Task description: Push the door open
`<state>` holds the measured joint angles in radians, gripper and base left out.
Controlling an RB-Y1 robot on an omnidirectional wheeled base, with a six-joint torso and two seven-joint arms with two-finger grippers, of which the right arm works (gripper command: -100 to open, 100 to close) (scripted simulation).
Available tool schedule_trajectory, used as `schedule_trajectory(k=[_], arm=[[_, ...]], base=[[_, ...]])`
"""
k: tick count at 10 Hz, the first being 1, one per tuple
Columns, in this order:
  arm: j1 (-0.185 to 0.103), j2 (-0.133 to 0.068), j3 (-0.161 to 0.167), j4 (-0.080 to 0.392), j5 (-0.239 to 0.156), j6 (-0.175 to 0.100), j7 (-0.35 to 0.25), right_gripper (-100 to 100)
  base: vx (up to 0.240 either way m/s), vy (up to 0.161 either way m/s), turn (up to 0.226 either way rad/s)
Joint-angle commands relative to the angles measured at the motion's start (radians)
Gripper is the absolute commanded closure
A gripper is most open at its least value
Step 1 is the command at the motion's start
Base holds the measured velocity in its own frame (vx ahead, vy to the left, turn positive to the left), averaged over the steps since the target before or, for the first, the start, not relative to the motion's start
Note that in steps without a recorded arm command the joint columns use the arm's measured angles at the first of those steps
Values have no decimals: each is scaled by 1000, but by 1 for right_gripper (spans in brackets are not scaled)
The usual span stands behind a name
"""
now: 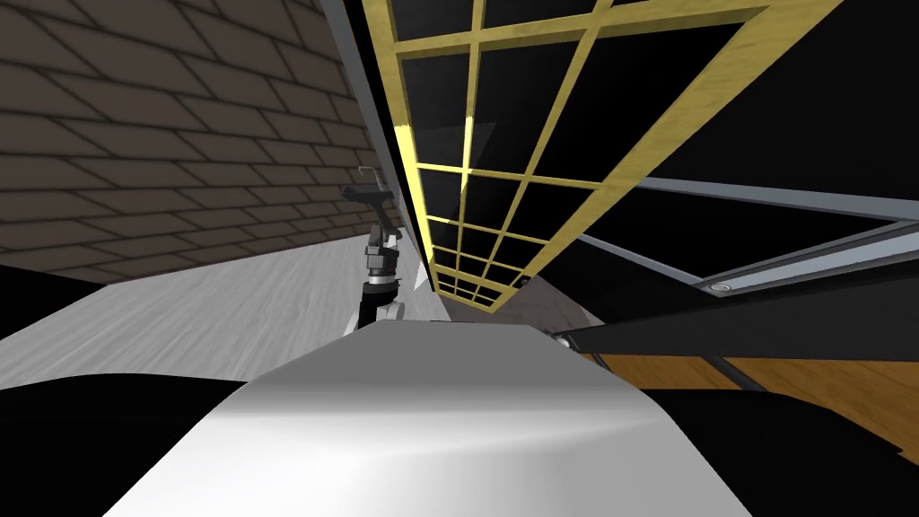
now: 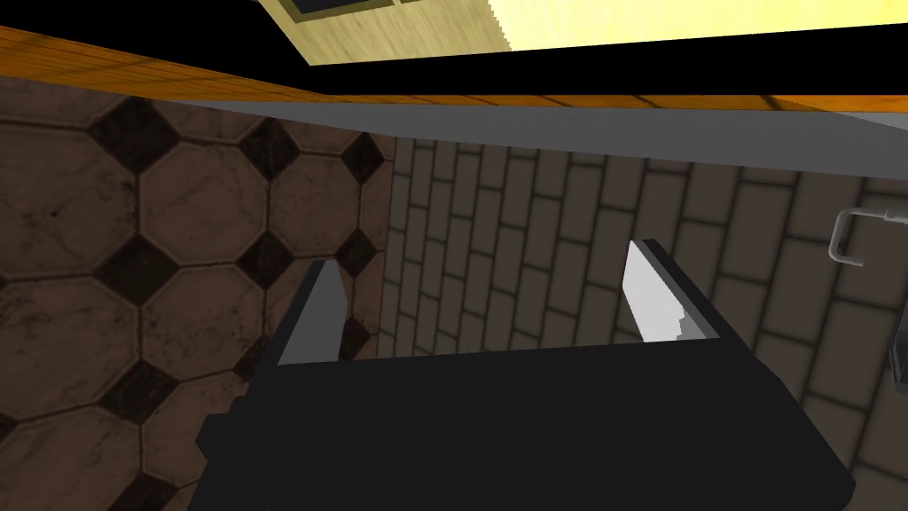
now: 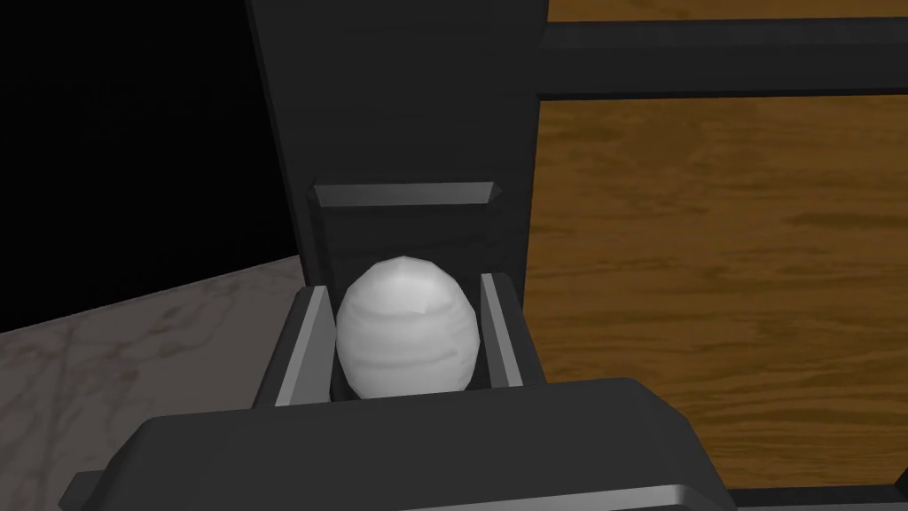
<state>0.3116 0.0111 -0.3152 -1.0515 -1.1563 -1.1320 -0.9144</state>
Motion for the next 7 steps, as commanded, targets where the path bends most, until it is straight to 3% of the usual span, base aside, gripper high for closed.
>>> schedule_trajectory(k=[1, 4, 5, 6, 7], arm=[[-7, 0, -23, 10, -17, -14, 1, 100], [-21, 28, -53, 14, -49, -21, 18, 100], [-19, 23, -45, 15, -42, -17, 15, 100], [-39, -6, -74, 28, -72, -47, 30, 100], [-49, -15, -87, 36, -87, -60, 37, 100]], base=[[112, -150, -22], [107, -164, -30], [49, -84, -9], [-20, -82, 154], [-58, -156, 194]])
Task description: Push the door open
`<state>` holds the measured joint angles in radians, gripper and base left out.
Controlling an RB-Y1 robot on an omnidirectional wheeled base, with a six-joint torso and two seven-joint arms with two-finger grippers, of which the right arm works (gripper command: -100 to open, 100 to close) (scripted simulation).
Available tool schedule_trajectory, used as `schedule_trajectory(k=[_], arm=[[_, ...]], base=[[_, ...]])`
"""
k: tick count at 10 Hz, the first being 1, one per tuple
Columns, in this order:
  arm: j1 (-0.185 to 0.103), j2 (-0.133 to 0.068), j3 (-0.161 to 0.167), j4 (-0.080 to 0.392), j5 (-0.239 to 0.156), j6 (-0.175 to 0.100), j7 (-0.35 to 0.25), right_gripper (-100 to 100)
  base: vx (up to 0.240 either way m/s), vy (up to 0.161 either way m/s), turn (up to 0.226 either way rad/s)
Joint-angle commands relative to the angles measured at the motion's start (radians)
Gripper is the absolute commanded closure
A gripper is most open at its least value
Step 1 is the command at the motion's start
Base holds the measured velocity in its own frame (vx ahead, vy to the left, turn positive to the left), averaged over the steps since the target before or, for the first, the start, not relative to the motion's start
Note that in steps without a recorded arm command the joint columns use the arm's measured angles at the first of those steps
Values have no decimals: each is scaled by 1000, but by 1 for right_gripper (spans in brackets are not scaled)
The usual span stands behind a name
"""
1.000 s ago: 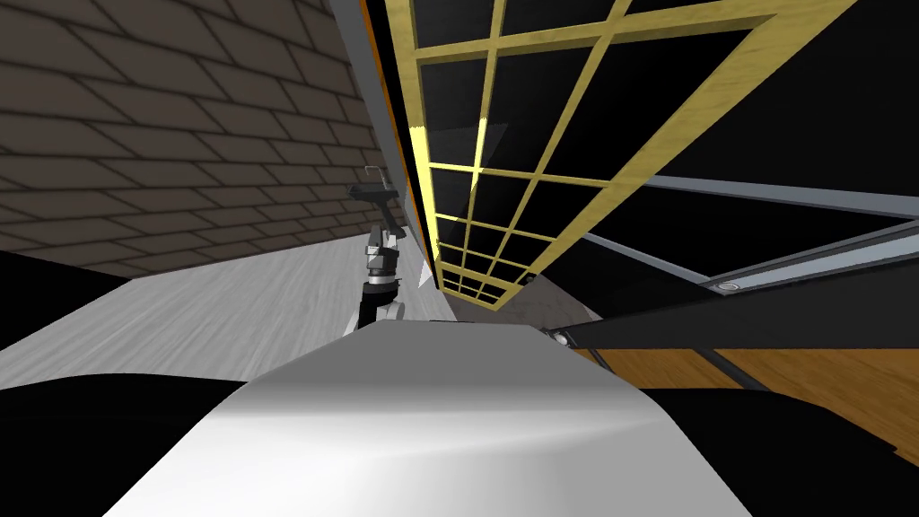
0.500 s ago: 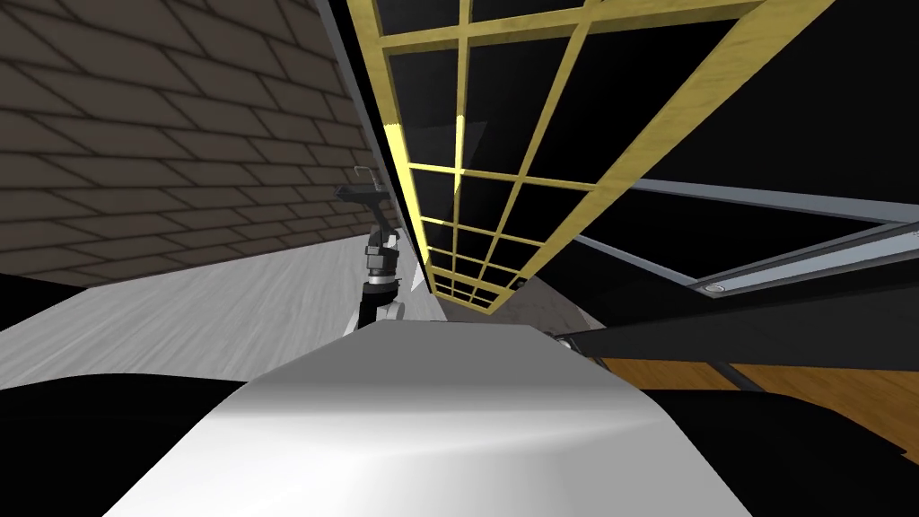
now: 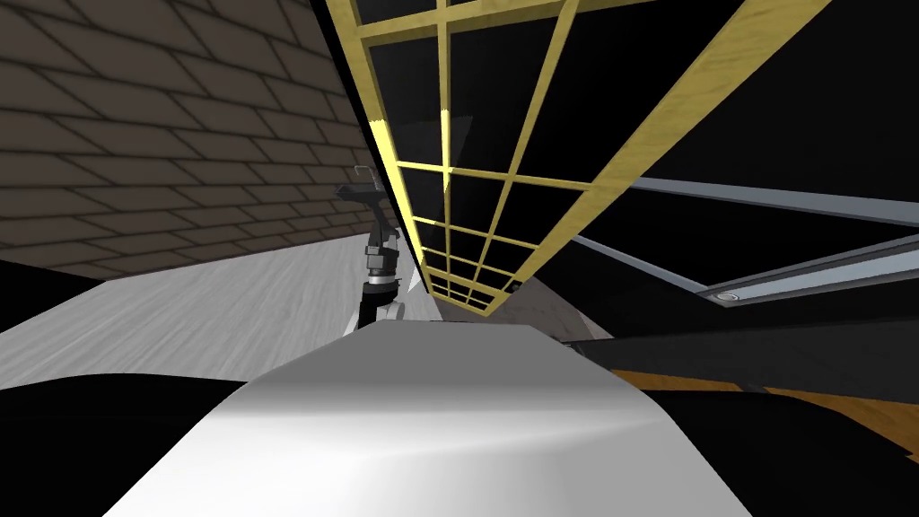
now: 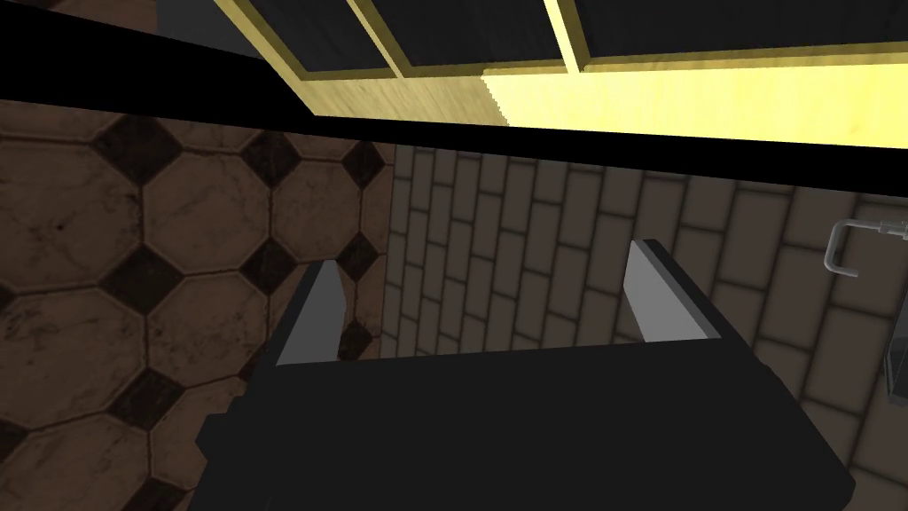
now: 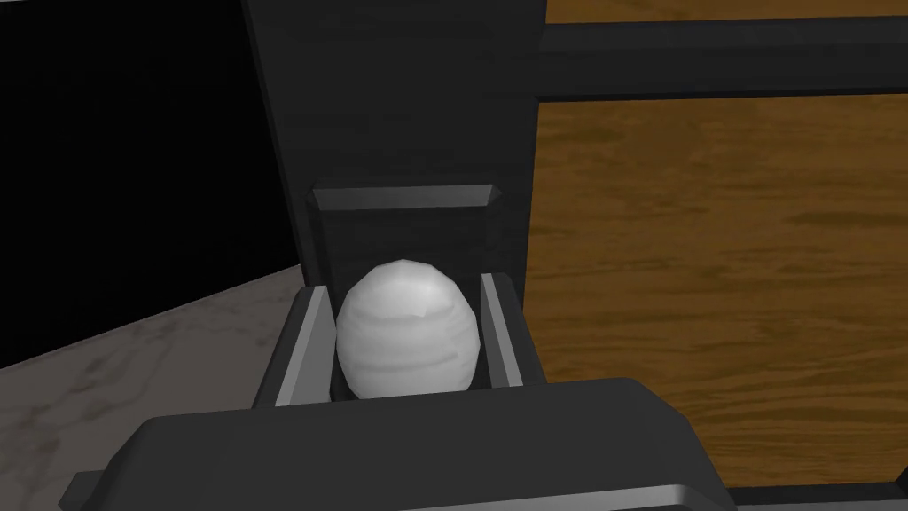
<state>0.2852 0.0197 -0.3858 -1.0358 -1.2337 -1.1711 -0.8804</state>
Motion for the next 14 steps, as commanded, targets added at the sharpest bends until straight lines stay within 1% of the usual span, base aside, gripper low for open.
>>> schedule_trajectory(k=[1, 3, 5, 6, 8, 9, 10, 11, 12, 14], arm=[[-28, -28, -23, 24, -18, -29, 6, 100], [-53, -41, -56, 42, -55, -63, 24, 100], [-80, -42, -91, 62, -94, -100, 42, 100], [-93, -38, -108, 72, -113, -118, 51, 100], [-117, -24, -139, 89, -149, -151, 67, 100], [-127, -14, -152, 97, -163, -165, 74, 100], [-139, 1, -168, 105, -181, -181, 82, 100], [-134, -11, -159, 103, -171, -165, 76, 100], [-132, -30, -175, 103, -195, -184, 82, 100], [-129, -43, -191, 104, -218, -199, 84, 100]], base=[[-23, -166, 85], [-30, -184, 141], [-43, -200, 163], [-49, -184, 166], [-52, -187, 152], [-19, -157, 119], [-15, -156, 137], [-9, -69, 30], [-12, -134, 6], [-10, -173, 3]])
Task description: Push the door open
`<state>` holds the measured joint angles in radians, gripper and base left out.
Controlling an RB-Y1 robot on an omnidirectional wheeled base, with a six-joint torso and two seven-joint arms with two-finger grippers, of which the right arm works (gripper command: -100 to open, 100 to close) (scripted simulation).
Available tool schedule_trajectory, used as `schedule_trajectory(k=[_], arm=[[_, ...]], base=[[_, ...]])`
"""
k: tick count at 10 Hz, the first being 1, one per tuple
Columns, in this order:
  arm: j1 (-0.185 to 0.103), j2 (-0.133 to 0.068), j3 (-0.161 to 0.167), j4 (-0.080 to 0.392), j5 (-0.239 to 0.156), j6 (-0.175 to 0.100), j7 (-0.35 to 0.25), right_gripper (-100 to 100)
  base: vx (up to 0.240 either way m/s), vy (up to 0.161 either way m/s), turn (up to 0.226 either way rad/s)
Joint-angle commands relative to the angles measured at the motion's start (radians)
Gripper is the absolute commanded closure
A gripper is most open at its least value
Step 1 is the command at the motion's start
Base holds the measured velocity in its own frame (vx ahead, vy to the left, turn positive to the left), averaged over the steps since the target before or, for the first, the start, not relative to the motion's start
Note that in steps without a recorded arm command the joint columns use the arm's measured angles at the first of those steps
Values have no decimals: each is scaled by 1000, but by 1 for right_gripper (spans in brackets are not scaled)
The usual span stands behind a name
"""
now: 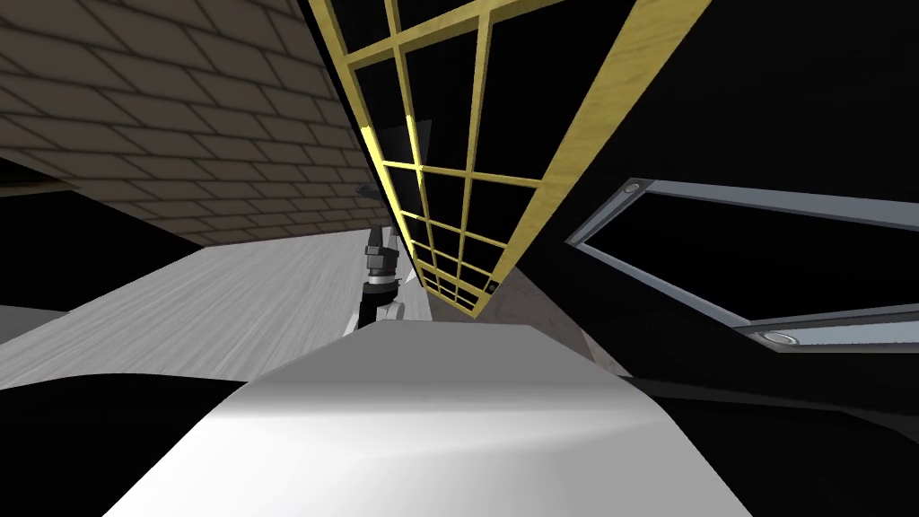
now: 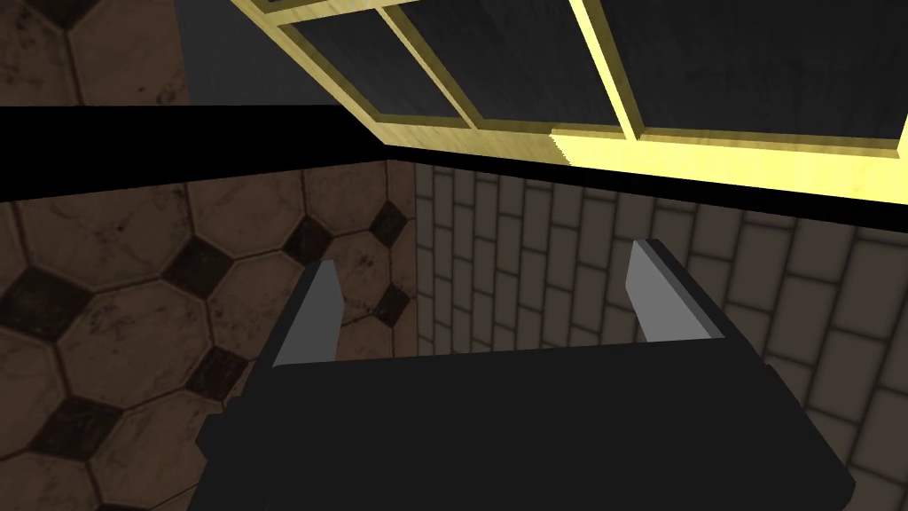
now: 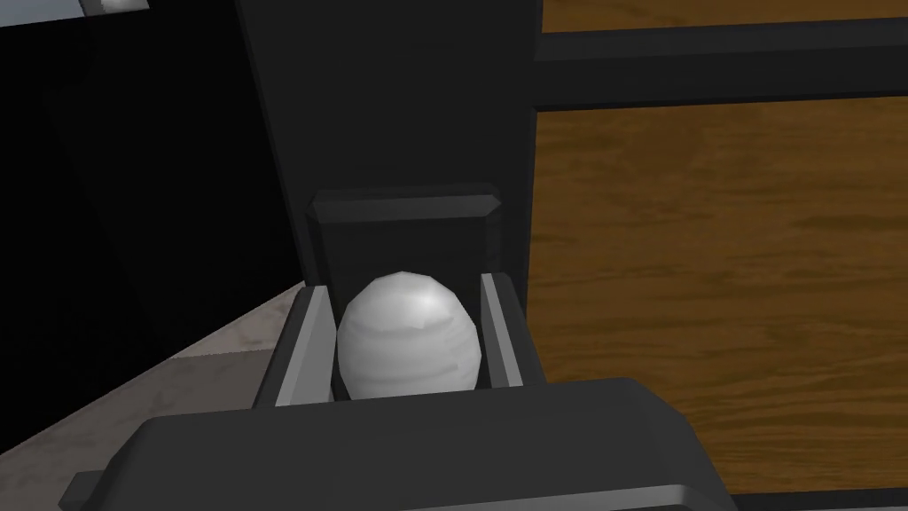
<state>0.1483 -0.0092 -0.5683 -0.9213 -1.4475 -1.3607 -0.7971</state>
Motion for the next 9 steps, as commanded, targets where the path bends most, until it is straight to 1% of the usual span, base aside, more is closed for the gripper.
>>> schedule_trajectory(k=[1, 3, 5, 6, 8, 9], arm=[[9, -18, -18, -9, -18, -18, 2, 100], [12, -19, -37, -8, -45, -36, 5, 100], [15, -9, -55, -6, -72, -53, 8, 100], [17, -1, -63, -5, -84, -61, 9, 100], [20, 26, -81, -4, -109, -77, 12, 100], [24, 19, -75, -16, -103, -67, 19, 100]], base=[[-3, -188, -13], [5, -200, -2], [14, -192, -2], [4, -187, -4], [-10, -189, 9], [2, -85, -8]])
